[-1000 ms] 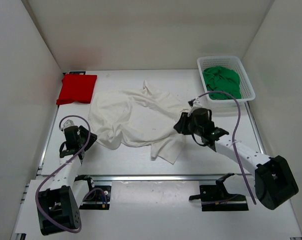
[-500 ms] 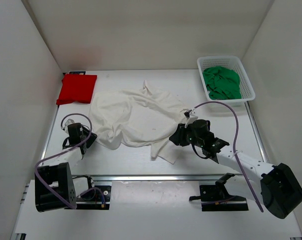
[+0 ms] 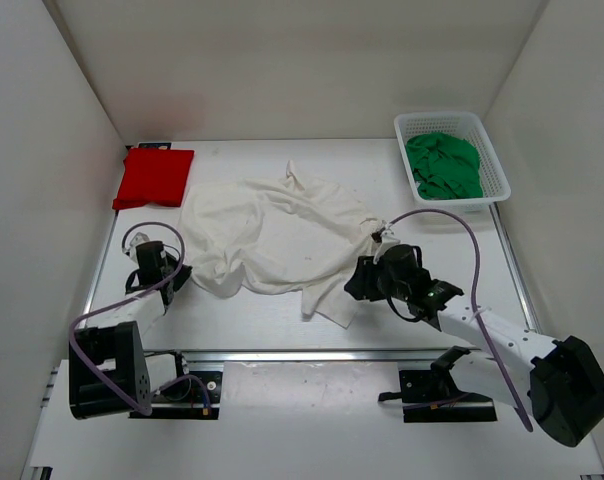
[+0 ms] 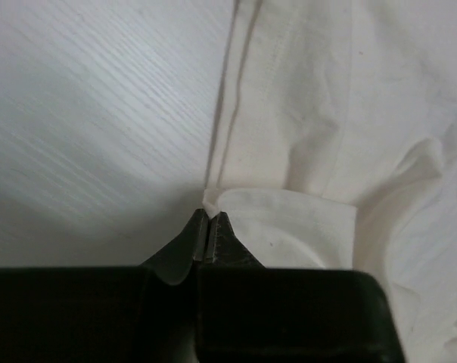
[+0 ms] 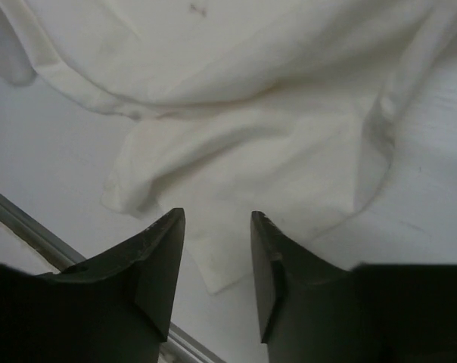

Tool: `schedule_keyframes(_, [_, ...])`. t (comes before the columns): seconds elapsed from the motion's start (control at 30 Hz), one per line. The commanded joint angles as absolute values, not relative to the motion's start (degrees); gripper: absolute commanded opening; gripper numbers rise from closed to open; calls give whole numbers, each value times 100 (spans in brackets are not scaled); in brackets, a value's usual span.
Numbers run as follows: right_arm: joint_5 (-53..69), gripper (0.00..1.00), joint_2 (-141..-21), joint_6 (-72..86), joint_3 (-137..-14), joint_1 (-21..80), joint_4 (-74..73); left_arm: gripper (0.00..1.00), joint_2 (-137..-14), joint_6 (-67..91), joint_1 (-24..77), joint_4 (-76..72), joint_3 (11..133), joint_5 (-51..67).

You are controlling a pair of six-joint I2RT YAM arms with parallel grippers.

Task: Fold and stack the t-shirts
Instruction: Flatten out the tshirt

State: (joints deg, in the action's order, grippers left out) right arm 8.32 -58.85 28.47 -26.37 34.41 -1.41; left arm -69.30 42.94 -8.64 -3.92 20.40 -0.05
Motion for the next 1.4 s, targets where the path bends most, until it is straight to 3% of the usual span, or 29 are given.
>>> schedule_keyframes(0.0, [405,41,-5766,2768,-2777,3691,-1315,0,-6496,4237,-599,-326,2311,-44])
schedule_keyframes(0.1, [229,48,-5573,2935,-2681,3980,-1906,0,-5952,4122,-134,-211,2320,-26])
schedule_keyframes(0.47, [18,55,-6547,3594,-3119,4623,-2232,0,-4623,3612,606,553,1820,492])
schedule_keyframes(0.7, [-369,52,-7268,4060,-3401,4772,-2338,0,-4447,3542,1300,483,1635,273])
schedule_keyframes(0.8, [-378,47,-7723,4122,-3673,4834,-2504,0,-4552,3551,1433,334,1635,325])
schedule_keyframes(0.9, [-571,36,-8146,4131,-3894,4834,-2935,0,-4491,3550,1582,308,1661,273])
schedule_keyframes(1.2, [-668,28,-8472,4009,-3920,4843,-3480,0,-4579,3630,1644,167,1811,440])
schedule_keyframes(1.37, [-826,32,-8569,3797,-3894,4817,-3753,0,-4535,3595,1547,211,1855,449])
